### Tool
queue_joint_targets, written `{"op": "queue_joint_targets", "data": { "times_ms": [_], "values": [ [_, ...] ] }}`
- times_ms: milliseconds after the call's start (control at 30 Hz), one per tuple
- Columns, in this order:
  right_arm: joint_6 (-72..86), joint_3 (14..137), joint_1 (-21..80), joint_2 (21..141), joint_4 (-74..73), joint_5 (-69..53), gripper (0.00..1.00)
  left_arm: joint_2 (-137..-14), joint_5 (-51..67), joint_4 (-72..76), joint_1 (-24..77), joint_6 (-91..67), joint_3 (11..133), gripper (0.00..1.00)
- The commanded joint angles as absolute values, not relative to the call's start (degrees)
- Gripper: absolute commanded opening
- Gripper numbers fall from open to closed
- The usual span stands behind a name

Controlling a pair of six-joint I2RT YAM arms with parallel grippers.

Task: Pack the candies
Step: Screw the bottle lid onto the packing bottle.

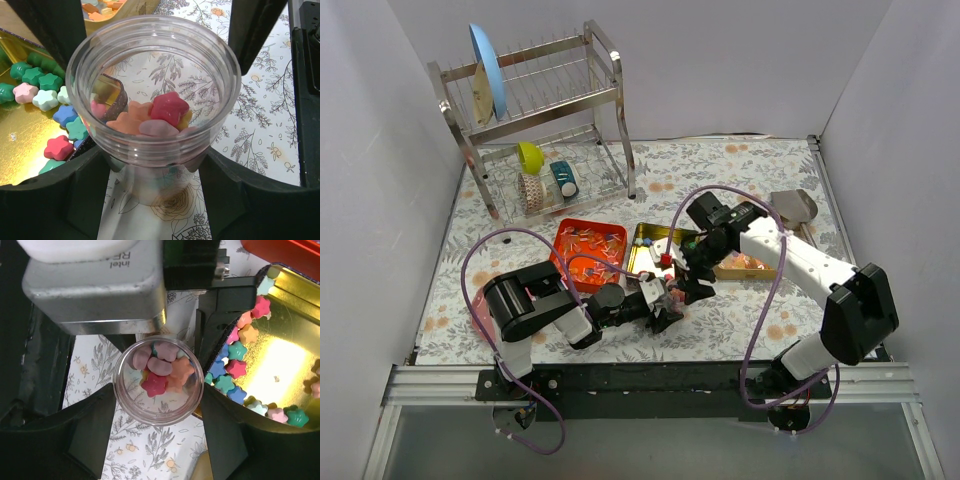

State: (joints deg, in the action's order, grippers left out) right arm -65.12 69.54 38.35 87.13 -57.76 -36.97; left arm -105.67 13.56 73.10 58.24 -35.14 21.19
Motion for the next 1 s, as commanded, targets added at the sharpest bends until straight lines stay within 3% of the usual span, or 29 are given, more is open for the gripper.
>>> {"op": "queue_joint_targets", "data": {
  "times_ms": [0,267,333,400,433,767,967],
  "values": [
    [-54.8,63.0,39.1,81.5,-50.8,-34.8,0.60,-109.0,11.8,59.1,57.8,-34.9,19.7,0.00],
    [-34.7,54.2,39.5,75.7,-45.5,-32.1,0.58,-109.1,11.7,59.0,57.8,-35.2,19.8,0.00],
    [-30.9,53.0,39.5,74.3,-45.2,-32.4,0.67,-109.1,11.7,58.9,57.8,-35.2,19.9,0.00],
    [-28.0,52.5,39.5,73.9,-46.8,-35.4,0.82,-109.1,11.8,58.7,57.7,-35.2,19.9,0.00],
    [-28.9,53.3,39.5,73.1,-49.0,-36.8,0.97,-109.2,11.8,58.7,57.8,-35.2,19.9,0.00],
    [-37.3,61.2,37.8,71.6,-64.0,-25.0,0.98,-109.4,12.0,58.7,57.8,-35.2,20.0,0.00],
    [-48.9,66.6,31.6,69.6,-60.3,-29.9,0.98,-109.5,12.1,58.8,57.8,-35.2,20.0,0.00]
  ]
}}
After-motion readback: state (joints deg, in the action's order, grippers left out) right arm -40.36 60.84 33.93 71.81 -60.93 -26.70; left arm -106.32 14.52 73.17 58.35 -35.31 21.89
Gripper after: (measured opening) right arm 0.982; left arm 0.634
